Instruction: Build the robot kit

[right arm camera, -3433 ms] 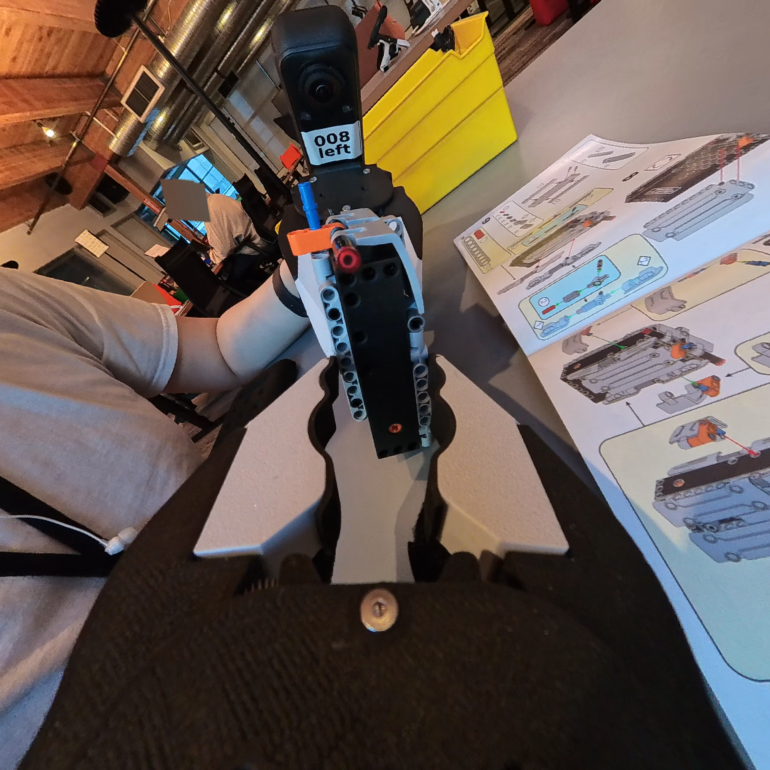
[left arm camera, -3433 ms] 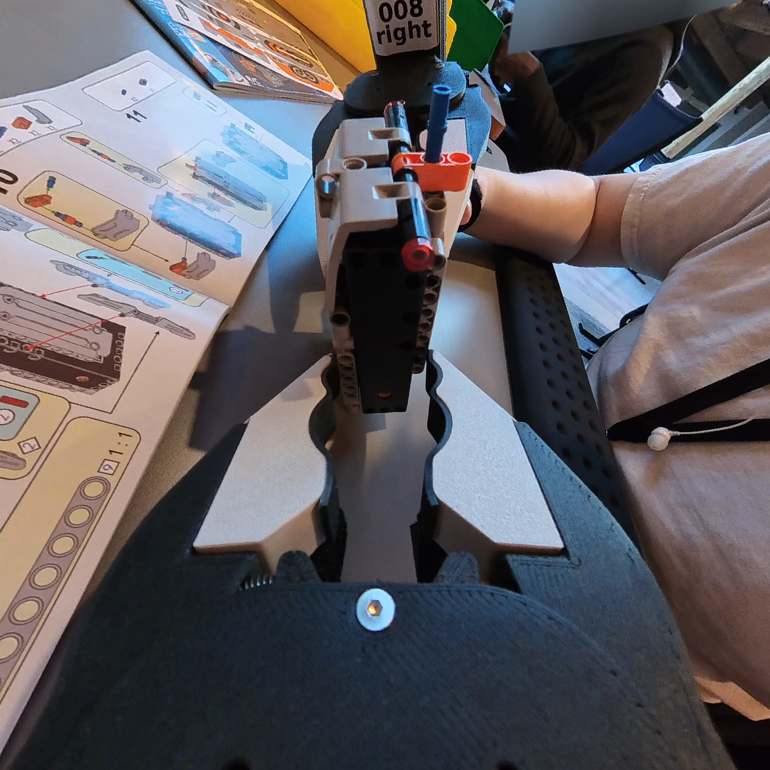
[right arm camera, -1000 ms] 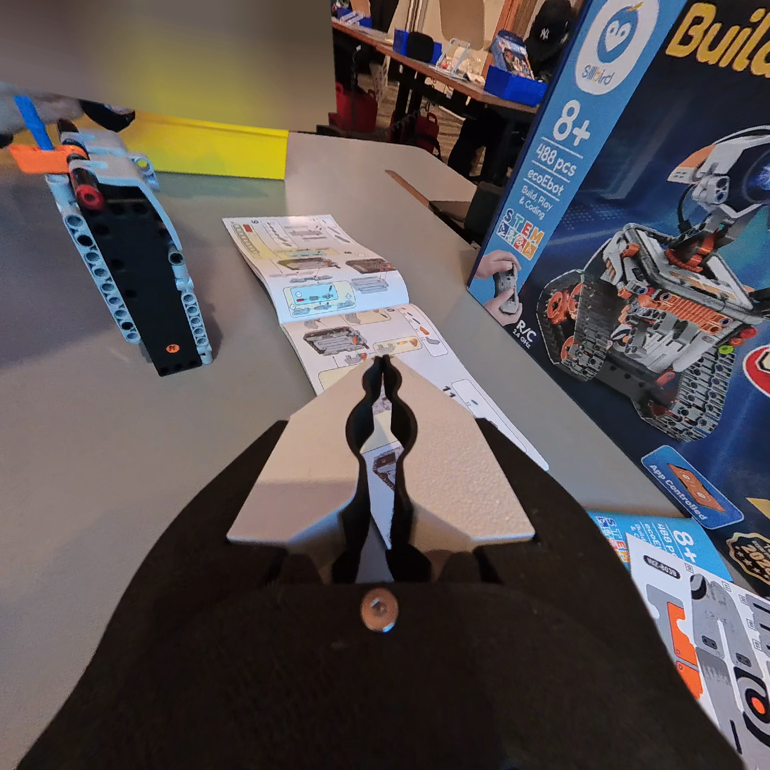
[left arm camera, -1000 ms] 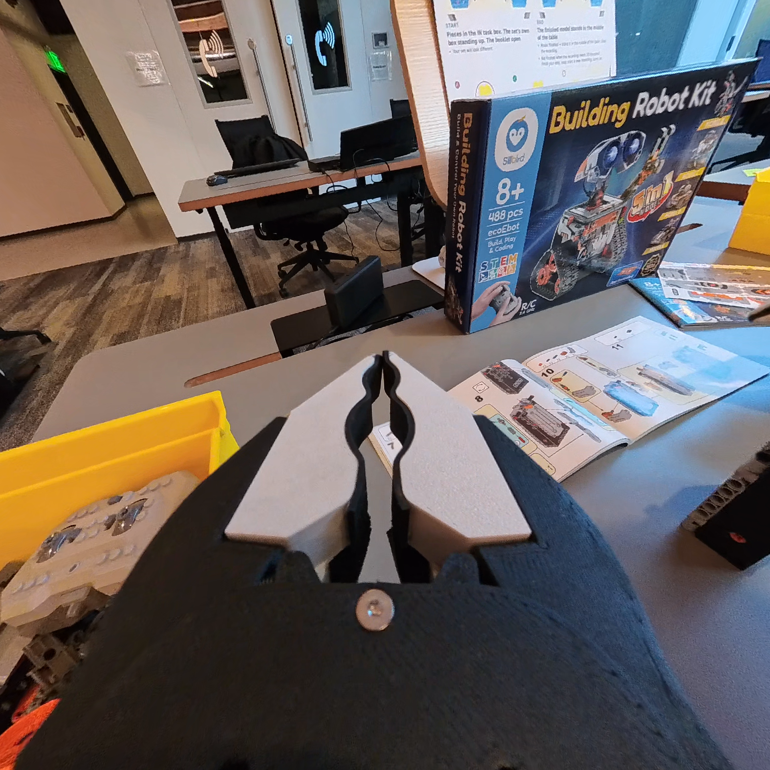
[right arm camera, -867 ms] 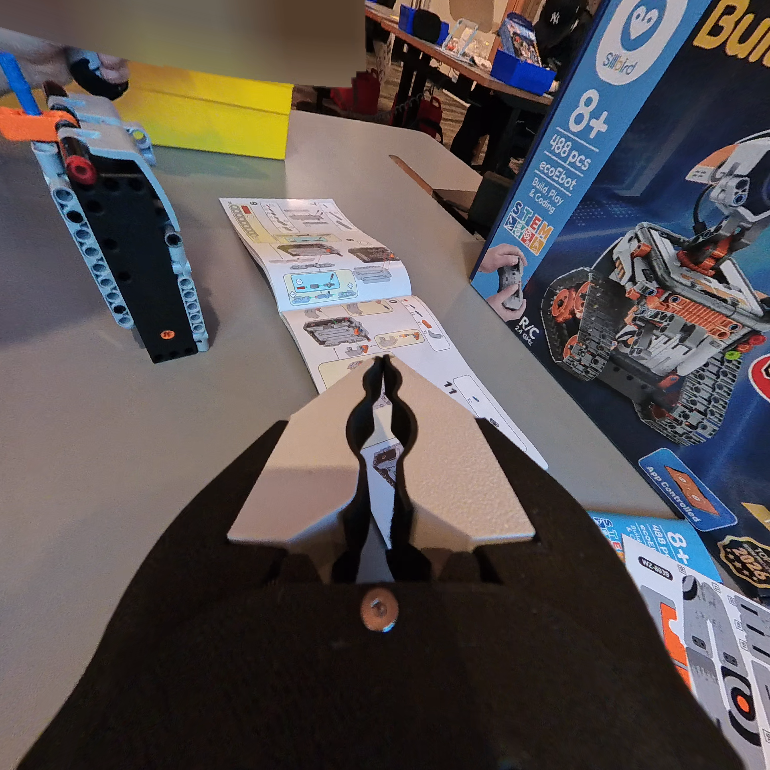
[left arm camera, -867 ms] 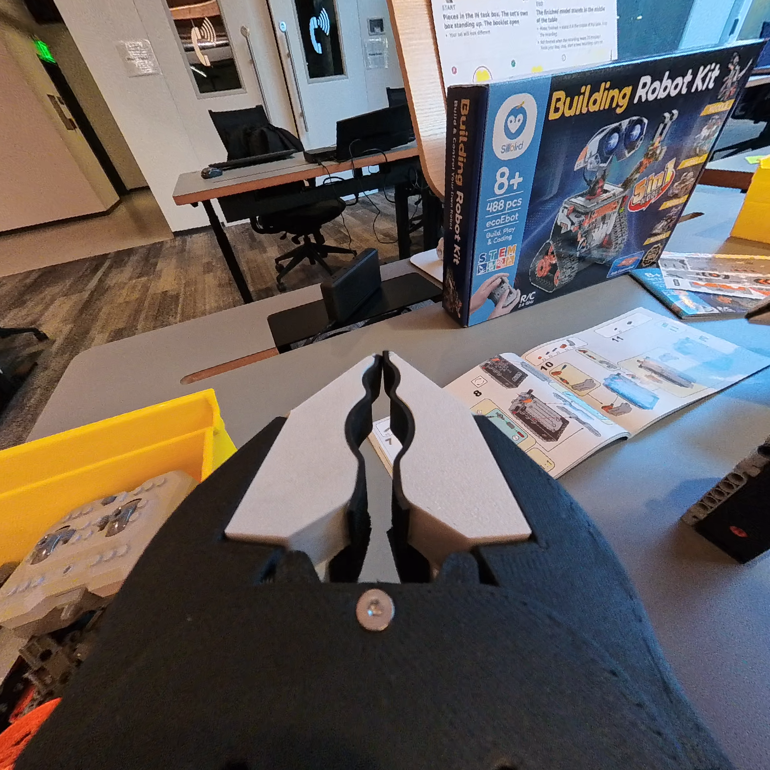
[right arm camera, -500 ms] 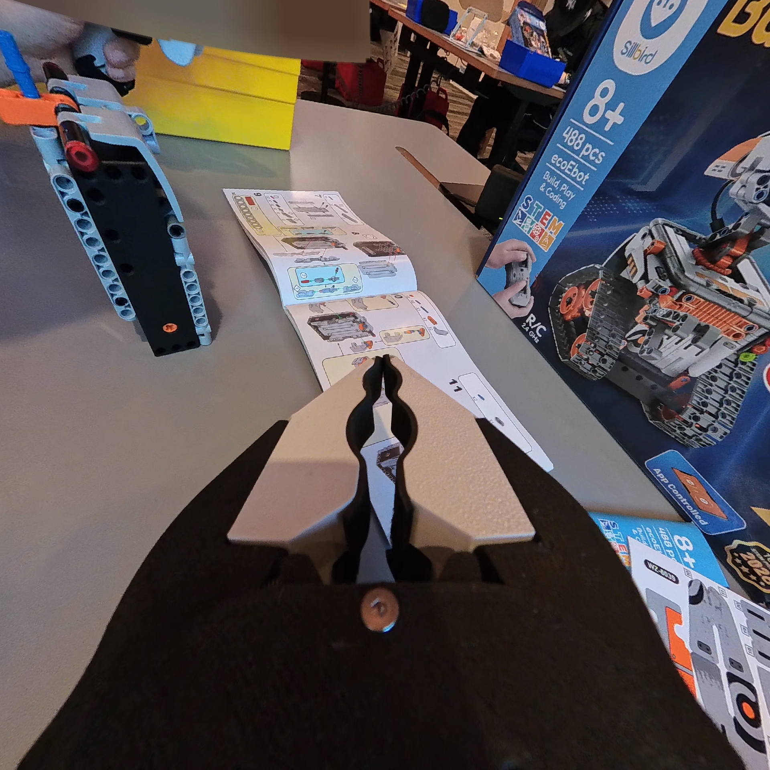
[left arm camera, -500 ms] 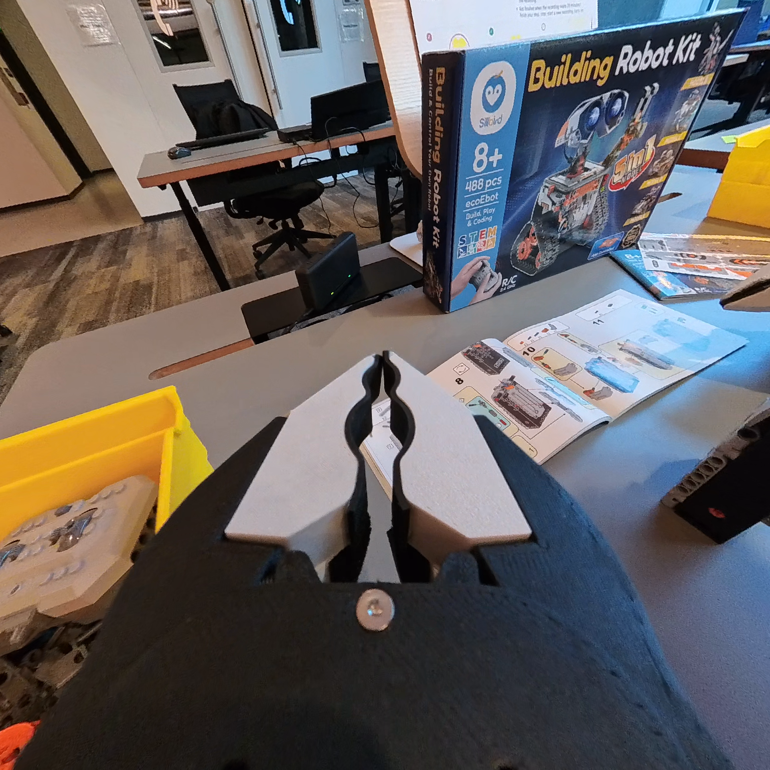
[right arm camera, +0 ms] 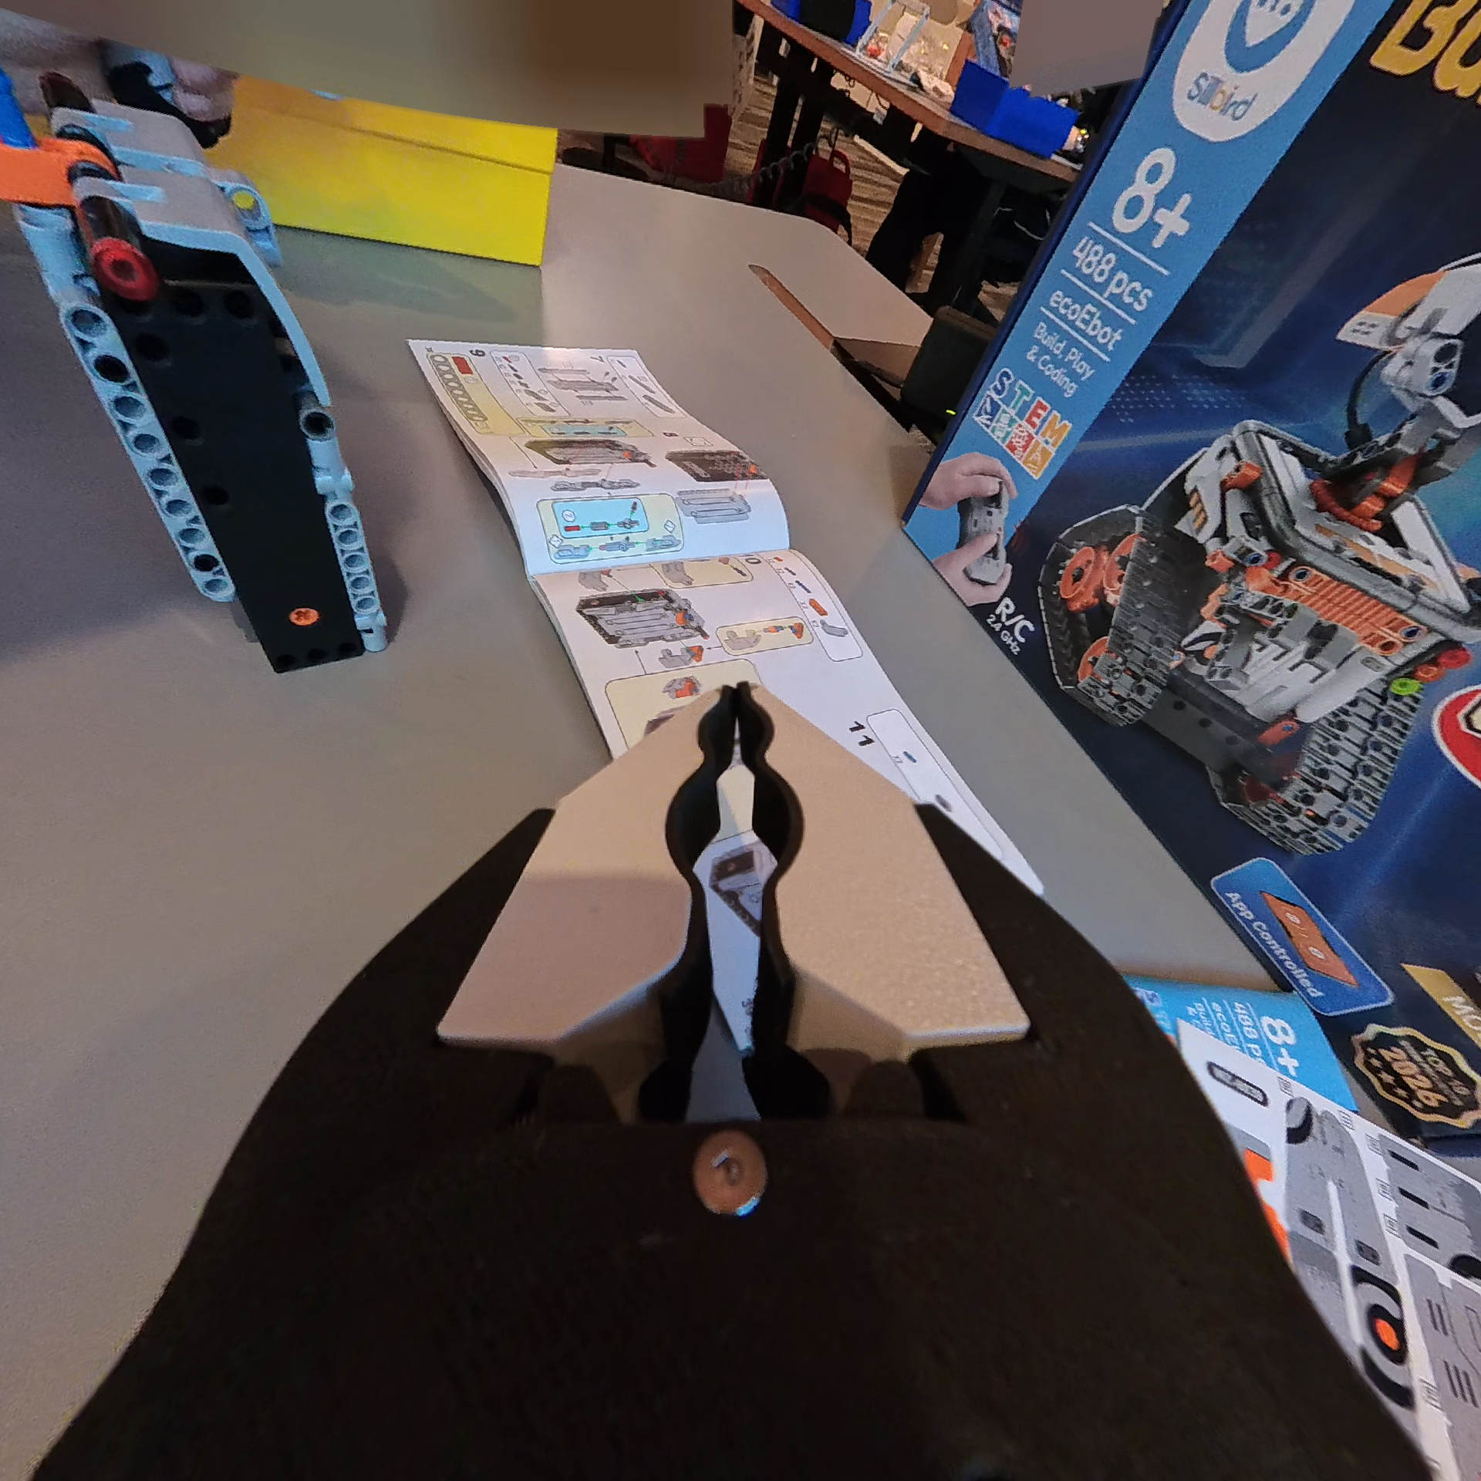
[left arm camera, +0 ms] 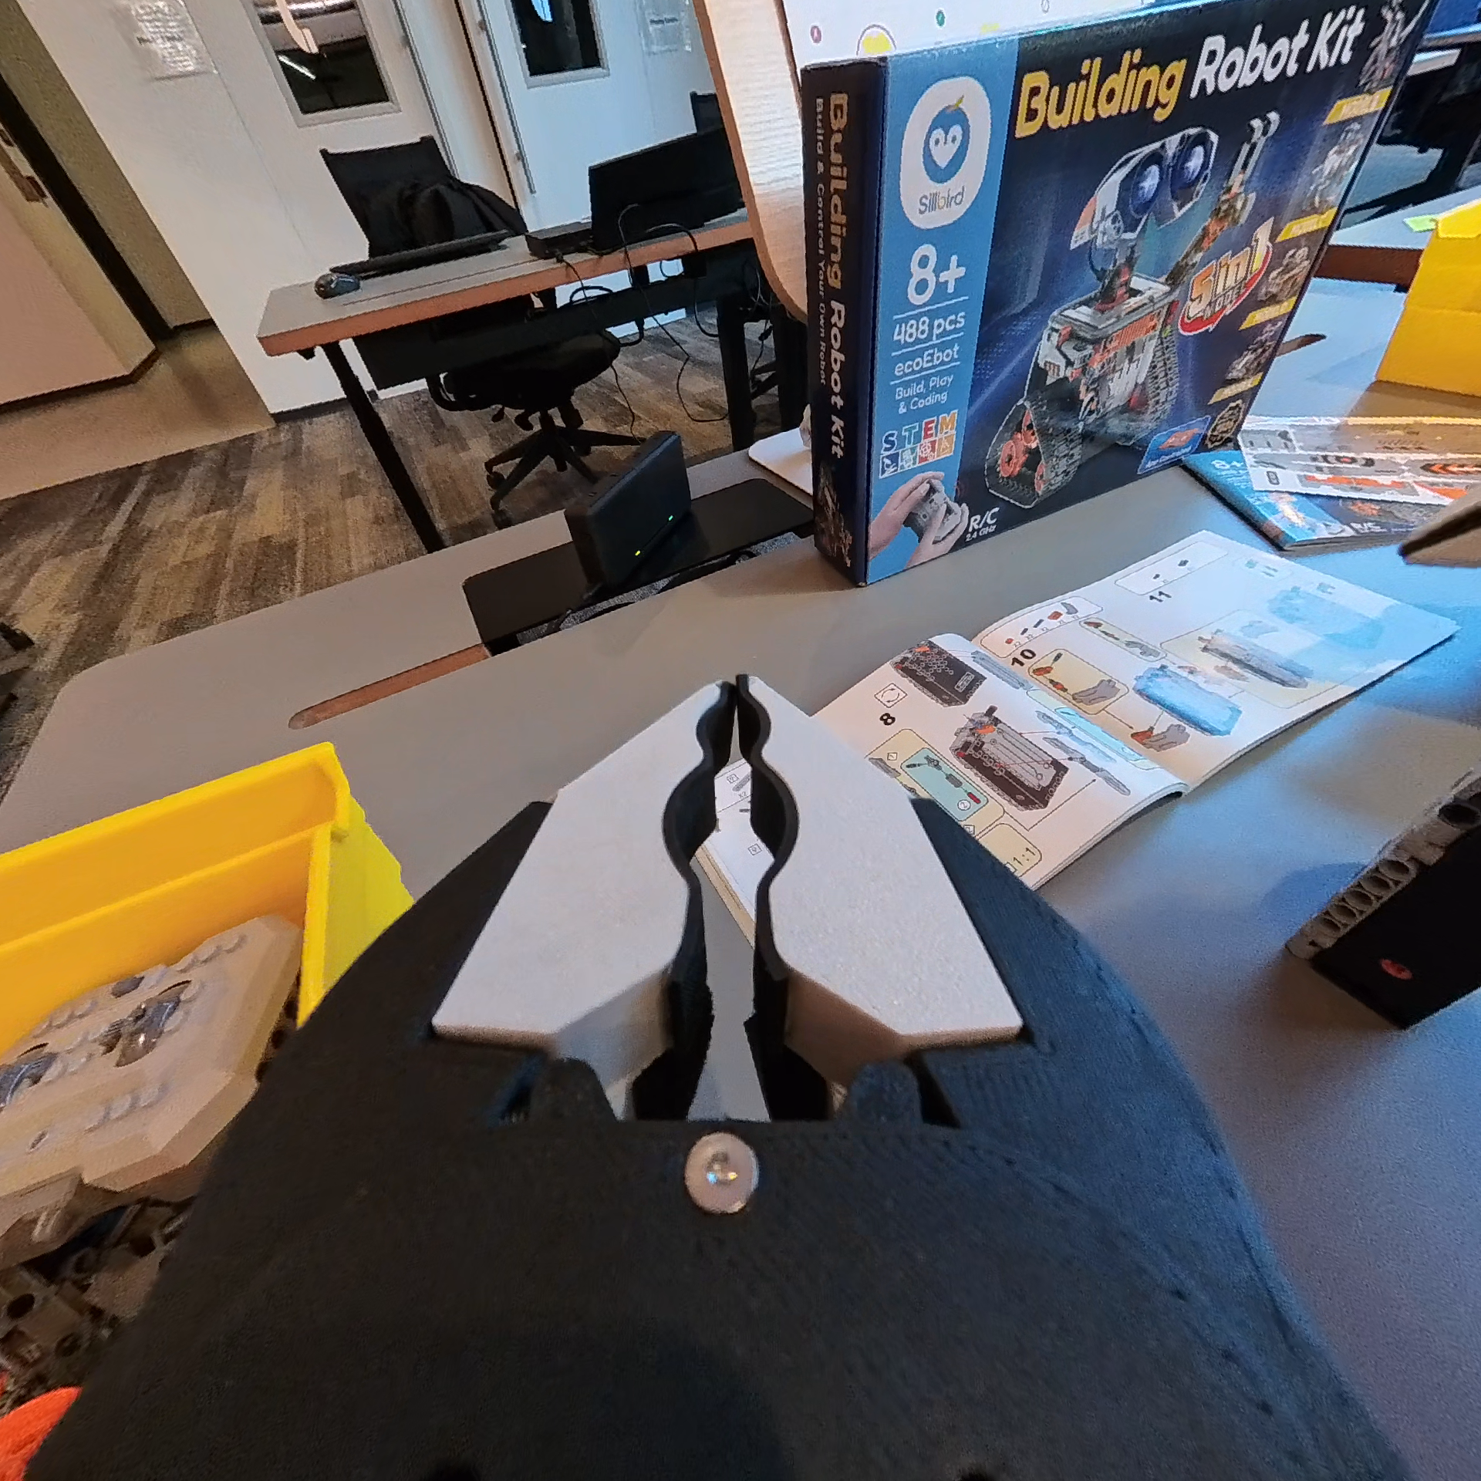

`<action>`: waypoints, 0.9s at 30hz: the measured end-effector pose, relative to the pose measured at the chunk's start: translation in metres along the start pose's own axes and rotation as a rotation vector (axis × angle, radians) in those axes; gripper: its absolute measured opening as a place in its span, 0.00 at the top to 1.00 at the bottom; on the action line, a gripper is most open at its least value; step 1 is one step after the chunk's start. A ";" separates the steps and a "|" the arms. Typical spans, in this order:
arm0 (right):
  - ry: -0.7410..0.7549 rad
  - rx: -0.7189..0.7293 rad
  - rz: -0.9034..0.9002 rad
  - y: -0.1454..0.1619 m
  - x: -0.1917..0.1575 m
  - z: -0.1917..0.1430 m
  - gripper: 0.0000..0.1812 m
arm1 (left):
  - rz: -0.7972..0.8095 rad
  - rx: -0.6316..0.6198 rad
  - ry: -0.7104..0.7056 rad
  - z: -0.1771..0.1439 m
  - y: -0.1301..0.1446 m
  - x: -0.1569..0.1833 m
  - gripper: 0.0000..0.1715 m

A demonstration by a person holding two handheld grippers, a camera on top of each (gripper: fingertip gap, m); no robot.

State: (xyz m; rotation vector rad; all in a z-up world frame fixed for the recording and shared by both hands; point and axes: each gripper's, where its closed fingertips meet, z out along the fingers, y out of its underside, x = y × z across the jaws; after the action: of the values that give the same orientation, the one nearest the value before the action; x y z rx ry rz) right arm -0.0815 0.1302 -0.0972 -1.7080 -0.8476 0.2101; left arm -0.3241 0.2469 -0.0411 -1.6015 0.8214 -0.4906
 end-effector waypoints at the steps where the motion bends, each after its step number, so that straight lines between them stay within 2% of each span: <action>1: 0.008 0.000 -0.003 0.000 0.001 -0.001 1.00 | 0.001 -0.003 0.001 0.000 0.000 0.000 1.00; 22: -0.038 0.005 -0.023 -0.001 -0.011 0.004 1.00 | 0.002 -0.016 0.026 0.001 0.002 0.005 1.00; 24: -0.130 0.027 -0.031 -0.003 -0.026 0.004 0.98 | 0.004 -0.017 0.031 0.001 0.002 0.006 1.00; 26: -0.337 0.085 0.002 -0.011 -0.060 0.000 0.87 | 0.007 -0.015 0.042 0.001 0.001 0.009 1.00; 27: -0.385 0.085 0.034 -0.014 -0.068 0.000 0.80 | 0.012 -0.011 0.049 0.002 0.000 0.011 1.00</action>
State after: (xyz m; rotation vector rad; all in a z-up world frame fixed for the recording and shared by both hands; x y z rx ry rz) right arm -0.1365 0.0886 -0.1043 -1.6266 -1.0736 0.6034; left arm -0.3161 0.2401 -0.0431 -1.5994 0.8716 -0.5189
